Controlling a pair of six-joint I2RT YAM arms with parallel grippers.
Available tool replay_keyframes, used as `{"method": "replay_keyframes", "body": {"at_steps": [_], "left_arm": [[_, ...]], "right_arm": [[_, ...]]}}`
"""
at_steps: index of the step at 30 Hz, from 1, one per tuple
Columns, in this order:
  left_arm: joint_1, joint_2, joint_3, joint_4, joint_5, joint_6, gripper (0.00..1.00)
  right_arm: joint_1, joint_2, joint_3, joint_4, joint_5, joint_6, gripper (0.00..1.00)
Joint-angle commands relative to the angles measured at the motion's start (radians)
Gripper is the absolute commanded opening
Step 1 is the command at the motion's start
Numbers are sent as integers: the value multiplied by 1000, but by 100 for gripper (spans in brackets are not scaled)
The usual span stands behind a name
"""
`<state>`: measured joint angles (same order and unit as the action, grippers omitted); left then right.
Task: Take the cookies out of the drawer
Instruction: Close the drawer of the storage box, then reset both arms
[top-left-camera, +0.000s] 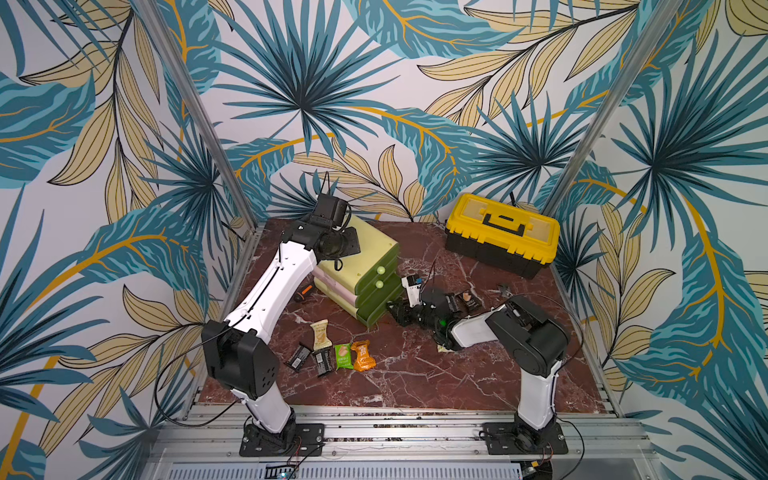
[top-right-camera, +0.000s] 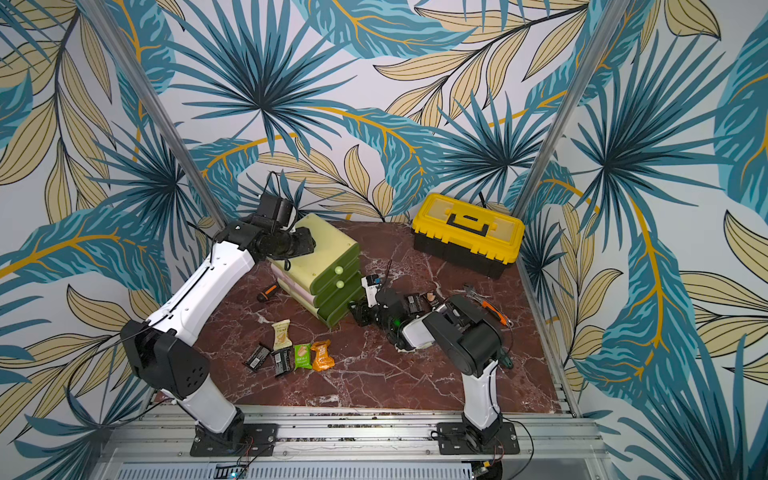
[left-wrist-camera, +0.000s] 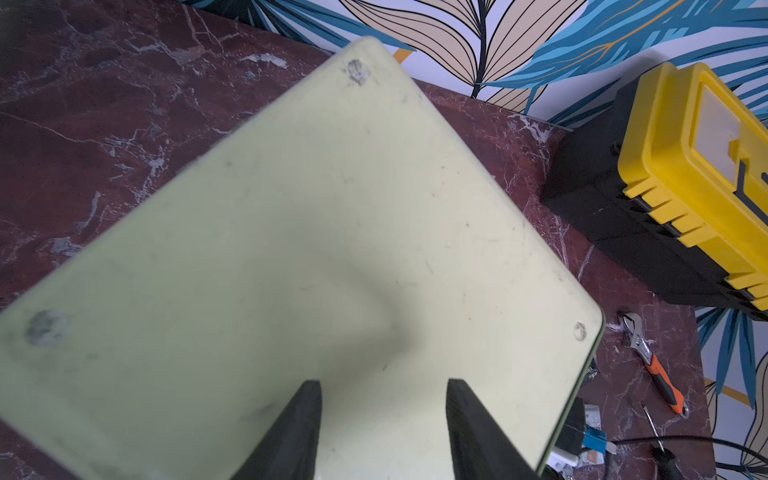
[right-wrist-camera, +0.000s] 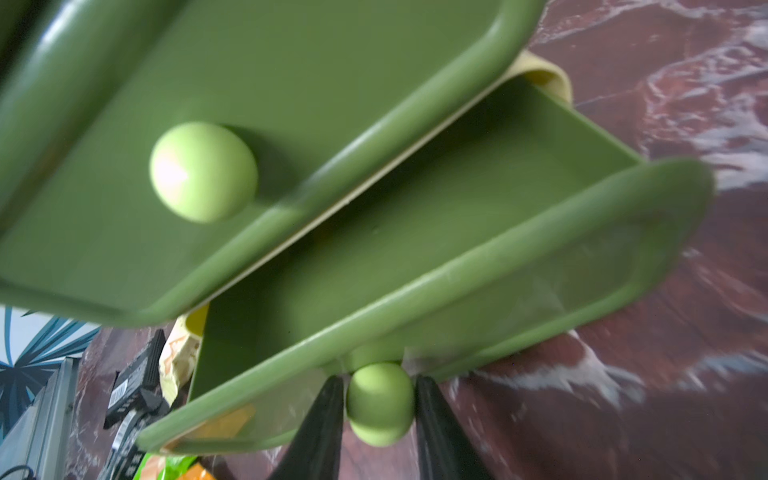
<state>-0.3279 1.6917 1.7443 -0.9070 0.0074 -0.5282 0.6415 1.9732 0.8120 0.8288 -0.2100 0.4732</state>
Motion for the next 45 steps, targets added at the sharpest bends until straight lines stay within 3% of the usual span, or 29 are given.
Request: {"method": "replay_keyframes", "body": {"at_steps": [1,15,21,25,30,34,38,40,45], "left_arm": [[-3,36,-5,-67,15,-7,52],[-2,36,-3,-68,18,-4,52],[-1,-5,12,-44,-33,-12,57],[0,-122,-12,53,-168,-28,68],[8,-380,-246,330,-388,-3,80],[67,-569,-488,511,-508,83,92],[161,-678,-724,620,-585,167,100],[192,-707,-846,715,-595,227,100],[273,-733,-1119,965,-448,286,100]], "right_arm": [[11,45,53,9,5,16,32],[20,141,192,-10,15,23,33],[21,26,77,-15,37,-16,39],[19,-149,-62,-66,73,-69,42],[14,-447,-198,-256,194,-152,42],[-6,-713,-238,-483,474,-250,48],[-142,-888,-241,-653,657,-298,57],[-241,-938,-241,-708,695,-299,62],[-420,-921,-234,-728,779,-367,71]]}}
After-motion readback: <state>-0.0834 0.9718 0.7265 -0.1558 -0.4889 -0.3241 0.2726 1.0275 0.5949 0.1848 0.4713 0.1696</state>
